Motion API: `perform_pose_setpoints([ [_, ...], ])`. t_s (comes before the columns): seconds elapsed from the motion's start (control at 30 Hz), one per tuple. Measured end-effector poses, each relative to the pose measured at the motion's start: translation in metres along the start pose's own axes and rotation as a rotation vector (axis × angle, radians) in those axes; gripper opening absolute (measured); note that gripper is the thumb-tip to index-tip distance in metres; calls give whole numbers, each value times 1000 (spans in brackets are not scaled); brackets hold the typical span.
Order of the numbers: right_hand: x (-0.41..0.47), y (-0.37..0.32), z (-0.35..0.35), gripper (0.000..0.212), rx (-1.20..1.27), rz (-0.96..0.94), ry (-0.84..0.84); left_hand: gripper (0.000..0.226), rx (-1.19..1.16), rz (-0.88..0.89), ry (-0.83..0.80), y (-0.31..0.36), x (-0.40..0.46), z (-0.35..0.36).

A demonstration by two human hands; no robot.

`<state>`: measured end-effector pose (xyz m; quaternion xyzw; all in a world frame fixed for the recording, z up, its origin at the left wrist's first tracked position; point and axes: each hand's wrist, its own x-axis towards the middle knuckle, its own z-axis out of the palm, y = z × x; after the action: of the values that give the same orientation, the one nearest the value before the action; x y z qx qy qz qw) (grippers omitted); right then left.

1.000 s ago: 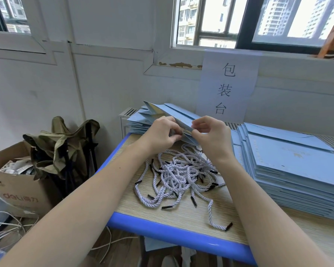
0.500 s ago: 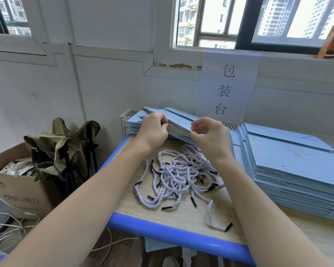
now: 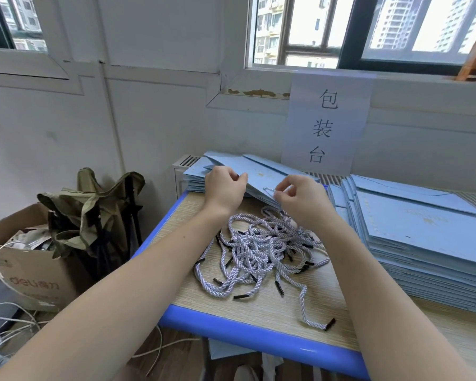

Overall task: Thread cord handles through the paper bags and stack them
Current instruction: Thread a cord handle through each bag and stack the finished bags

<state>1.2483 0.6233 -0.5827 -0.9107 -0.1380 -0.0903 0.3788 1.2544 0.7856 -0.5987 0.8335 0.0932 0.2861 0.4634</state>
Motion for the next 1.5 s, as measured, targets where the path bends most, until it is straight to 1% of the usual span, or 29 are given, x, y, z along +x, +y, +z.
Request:
perform_pose_setpoints([
  [0.07, 0, -3, -4, 9, 260, 46, 2, 34, -28, 19, 41, 1, 1, -1],
  [0.13, 0, -7, -9, 22, 605, 97, -21, 32, -24, 53, 73, 1, 2, -3],
  [0.2, -1, -9, -13, 29, 855, 87, -56, 30, 1, 100, 83, -1, 3, -3],
  [0.3, -3, -6, -18, 34, 979, 21, -97, 26, 43, 186, 89, -2, 1, -3],
  [0.33, -2, -4, -18, 34, 993, 5, -93, 24, 55, 226, 94, -1, 0, -2],
  [0.37, -2, -3, -18, 28, 989, -9, -73, 22, 67, 273, 99, -1, -1, -2],
  [0.43, -1, -3, -18, 17, 921, -24, 7, 20, 93, 375, 110, -1, -1, -1],
  [0.5, 0, -4, -17, 13, 768, -28, 125, 19, 107, 451, 109, 0, -1, -1],
  [0.53, 0, -4, -16, 12, 679, -35, 182, 19, 110, 488, 108, 0, -1, -1],
  [0.6, 0, -3, -13, 17, 517, -66, 261, 19, 115, 553, 108, 2, -1, 0],
  [0.67, 0, -2, -10, 20, 367, -117, 274, 19, 122, 587, 109, 3, -2, 0],
  [0.73, 1, -2, -8, 20, 204, -150, 234, 19, 130, 602, 109, 3, -2, 0],
  [0.77, 1, -2, -9, 19, 163, -149, 189, 19, 133, 605, 108, 3, -2, 0],
  [0.83, 1, -1, -11, 17, 158, -123, 96, 20, 140, 609, 107, 2, -2, 0],
  [0.87, 1, 0, -13, 15, 125, -142, 99, 20, 141, 612, 108, 2, -2, -1],
  [0.93, 2, 2, -14, 11, 22, -267, 225, 20, 142, 615, 107, 2, -2, -1],
  [0.97, 1, 1, -14, 9, 11, -348, 285, 20, 141, 617, 105, 2, -2, -1],
  [1.0, 0, -2, -13, 8, 15, -431, 308, 20, 141, 618, 105, 2, -2, -1],
  [1.07, -3, -6, -7, 5, -31, -587, 245, 19, 136, 613, 103, 2, -2, -1],
  [1.1, -4, -7, -3, 7, -68, -627, 182, 19, 132, 607, 101, 1, -1, -1],
  [1.13, -4, -8, -1, 12, -94, -628, 109, 20, 127, 599, 95, 0, -1, -1],
  [1.17, -5, -8, -2, 16, -105, -593, 35, 20, 120, 590, 86, -1, 0, -1],
  [1.23, -4, -5, -5, 18, -129, -463, -88, 19, 102, 574, 73, -2, 1, -2],
  [1.3, -4, 0, -5, 19, -215, -329, -181, 19, 94, 569, 73, -3, 2, -3],
  [1.4, -5, 4, -4, 17, -295, -207, -248, 18, 98, 574, 72, -3, 0, -2],
  [1.5, -6, 1, -8, 8, -251, -189, -264, 17, 106, 581, 74, -1, -1, -2],
])
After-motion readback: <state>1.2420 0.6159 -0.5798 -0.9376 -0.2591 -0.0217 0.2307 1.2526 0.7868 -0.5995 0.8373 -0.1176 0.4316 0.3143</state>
